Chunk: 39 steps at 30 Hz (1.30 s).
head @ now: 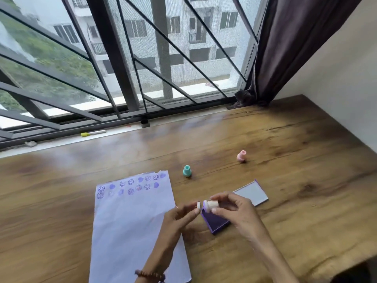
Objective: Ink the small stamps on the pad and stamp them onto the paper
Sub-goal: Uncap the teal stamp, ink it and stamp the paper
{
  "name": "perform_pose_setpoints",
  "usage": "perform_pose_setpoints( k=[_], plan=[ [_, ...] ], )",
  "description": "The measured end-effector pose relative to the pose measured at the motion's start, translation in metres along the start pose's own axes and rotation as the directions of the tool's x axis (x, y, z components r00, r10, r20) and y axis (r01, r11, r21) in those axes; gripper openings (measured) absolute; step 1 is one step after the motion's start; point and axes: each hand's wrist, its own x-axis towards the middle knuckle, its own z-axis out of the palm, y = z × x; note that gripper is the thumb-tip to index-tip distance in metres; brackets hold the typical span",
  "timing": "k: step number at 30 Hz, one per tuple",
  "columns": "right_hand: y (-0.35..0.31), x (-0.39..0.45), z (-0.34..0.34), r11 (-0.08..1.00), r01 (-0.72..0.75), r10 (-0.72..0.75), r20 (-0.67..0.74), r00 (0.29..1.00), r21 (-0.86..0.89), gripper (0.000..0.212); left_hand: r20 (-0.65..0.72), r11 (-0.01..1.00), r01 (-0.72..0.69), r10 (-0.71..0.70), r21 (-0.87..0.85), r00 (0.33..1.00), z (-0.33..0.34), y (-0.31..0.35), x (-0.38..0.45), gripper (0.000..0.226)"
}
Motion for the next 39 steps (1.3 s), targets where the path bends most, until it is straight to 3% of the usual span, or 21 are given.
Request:
perform_pose_setpoints(
  k=[10, 18, 21, 25, 28, 33, 39],
  plan=[
    [-0.008, -0.003, 0.006, 0.986, 0.101, -0.105, -0.023, 0.994, -0.132, 0.025, 0.065, 0.997, -0.024, 0.028, -0.068, 0.998, -0.001, 0.011, 0.001, 0.022],
    [-0.014, 0.002, 0.005, 0.971, 0.089, -0.106, -0.069, 0.992, -0.221, 0.024, 0.087, 0.998, -0.031, 0.035, -0.052, 0.996, -0.003, 0.015, 0.007, 0.023],
    [-0.01, 0.008, 0.005, 0.985, 0.062, -0.07, -0.048, 0.996, -0.164, 0.021, 0.052, 0.998, -0.001, 0.004, -0.061, 0.999, 0.001, 0.013, 0.012, 0.015],
    [0.003, 0.02, 0.002, 0.995, -0.033, 0.034, -0.012, 0.999, 0.097, 0.029, -0.002, 0.985, 0.059, -0.06, -0.163, 0.998, 0.011, 0.01, 0.02, 0.024],
    [0.009, 0.025, 0.0, 0.998, -0.021, 0.022, -0.002, 1.0, 0.065, 0.024, 0.015, 0.982, 0.044, -0.042, -0.185, 0.999, 0.018, 0.01, 0.027, 0.027],
    [0.006, 0.052, -0.014, 0.989, 0.033, -0.054, -0.153, 0.987, -0.141, 0.018, 0.052, 0.997, -0.068, 0.066, 0.034, 0.996, 0.03, 0.011, 0.053, 0.017],
    [-0.004, 0.105, -0.021, 0.907, 0.063, -0.181, -0.251, 0.951, -0.416, 0.012, 0.064, 0.952, -0.102, 0.087, 0.29, 0.994, 0.045, 0.013, 0.093, 0.032]
  ],
)
